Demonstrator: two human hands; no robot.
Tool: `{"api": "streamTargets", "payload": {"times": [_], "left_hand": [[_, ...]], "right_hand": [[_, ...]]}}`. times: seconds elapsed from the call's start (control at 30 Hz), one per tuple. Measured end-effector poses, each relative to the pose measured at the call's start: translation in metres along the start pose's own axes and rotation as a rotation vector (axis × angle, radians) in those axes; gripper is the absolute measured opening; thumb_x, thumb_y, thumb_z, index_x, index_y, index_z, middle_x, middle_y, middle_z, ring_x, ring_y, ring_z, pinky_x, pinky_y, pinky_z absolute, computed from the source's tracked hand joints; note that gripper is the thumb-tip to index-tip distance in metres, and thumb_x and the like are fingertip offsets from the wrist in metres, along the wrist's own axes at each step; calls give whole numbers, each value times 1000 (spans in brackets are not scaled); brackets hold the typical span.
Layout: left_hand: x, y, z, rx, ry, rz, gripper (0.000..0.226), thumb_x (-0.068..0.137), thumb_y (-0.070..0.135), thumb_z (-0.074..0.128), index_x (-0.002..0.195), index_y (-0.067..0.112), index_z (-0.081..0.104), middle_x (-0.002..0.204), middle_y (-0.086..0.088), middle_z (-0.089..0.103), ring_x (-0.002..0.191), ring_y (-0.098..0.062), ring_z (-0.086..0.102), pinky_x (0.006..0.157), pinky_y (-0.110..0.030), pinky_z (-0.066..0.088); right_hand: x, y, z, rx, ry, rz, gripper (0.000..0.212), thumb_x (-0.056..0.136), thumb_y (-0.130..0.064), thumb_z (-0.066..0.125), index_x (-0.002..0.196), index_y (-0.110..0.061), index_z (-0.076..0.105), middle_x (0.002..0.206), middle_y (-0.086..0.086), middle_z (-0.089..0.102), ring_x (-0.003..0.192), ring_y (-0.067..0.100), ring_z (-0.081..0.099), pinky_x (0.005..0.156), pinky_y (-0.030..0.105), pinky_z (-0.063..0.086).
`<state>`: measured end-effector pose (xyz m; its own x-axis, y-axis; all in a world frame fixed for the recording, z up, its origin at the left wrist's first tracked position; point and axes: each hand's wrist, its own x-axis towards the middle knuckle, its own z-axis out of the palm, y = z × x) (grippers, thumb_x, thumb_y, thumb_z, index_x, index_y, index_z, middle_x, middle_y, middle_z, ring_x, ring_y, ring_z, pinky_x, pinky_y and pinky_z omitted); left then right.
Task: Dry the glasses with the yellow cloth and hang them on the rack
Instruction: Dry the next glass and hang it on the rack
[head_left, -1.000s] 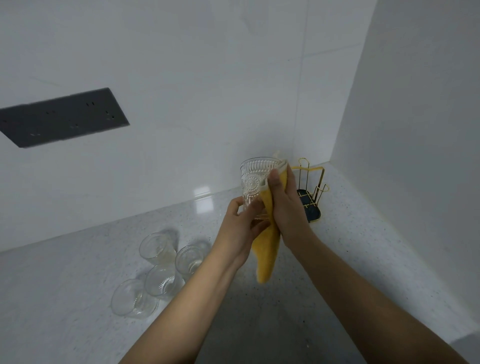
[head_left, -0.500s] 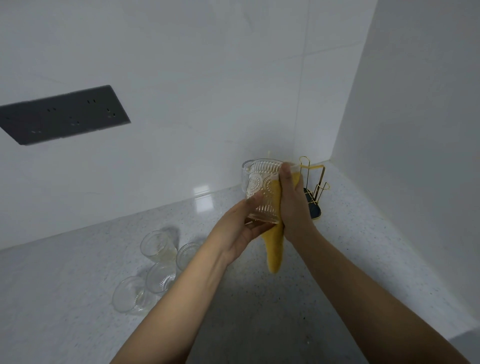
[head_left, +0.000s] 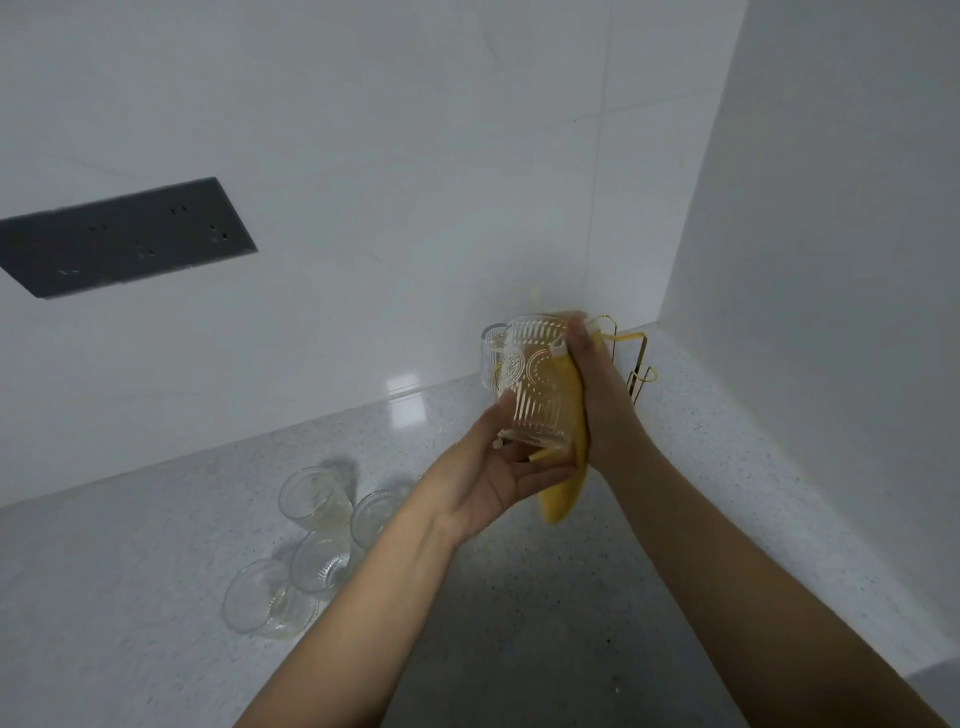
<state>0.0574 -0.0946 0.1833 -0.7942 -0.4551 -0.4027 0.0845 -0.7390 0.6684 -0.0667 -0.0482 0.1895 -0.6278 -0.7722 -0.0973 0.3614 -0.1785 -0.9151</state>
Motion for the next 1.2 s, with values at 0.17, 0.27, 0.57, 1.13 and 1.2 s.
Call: {"api": "streamTargets", "payload": {"times": [0.17,0.27,0.57,1.13,1.2], "left_hand": [[-2,-6,11,133,37,87,57,77,38,66,125,12,49,113,-20,67,92,-35,70,86,-48,57],[5,-15,5,348,110,265,65,81,26,73,134,24,36,130,-17,58,103,-29,68,81,-41,59],[-1,2,10,-1,-24,57,52,80,34,62,123,5,55,109,-25,65,94,-38,67,85,-49,57],[2,3,0,271,26,288,40,85,29,60,117,5,62,101,-10,72,95,-25,69,89,-37,57],[2,6,-3,207,-4,233,42,85,31,58,118,4,62,106,-13,71,100,-29,68,95,-42,53]], "right_hand": [[-1,2,0,18,147,-19,63,74,-51,69,117,-9,52,107,16,65,86,27,69,71,39,57],[-5,2,6,-84,266,-51,53,74,-52,67,110,-18,49,103,6,66,89,21,68,79,41,58],[-6,-5,2,-11,67,-25,82,57,-60,71,123,-17,47,112,13,65,95,29,68,83,50,54],[-12,2,9,-112,44,-48,75,69,-61,66,125,-15,48,110,7,65,96,23,67,83,40,55],[-10,2,7,-53,-41,16,71,71,-54,67,124,-11,51,107,12,66,92,26,68,78,38,55]]}}
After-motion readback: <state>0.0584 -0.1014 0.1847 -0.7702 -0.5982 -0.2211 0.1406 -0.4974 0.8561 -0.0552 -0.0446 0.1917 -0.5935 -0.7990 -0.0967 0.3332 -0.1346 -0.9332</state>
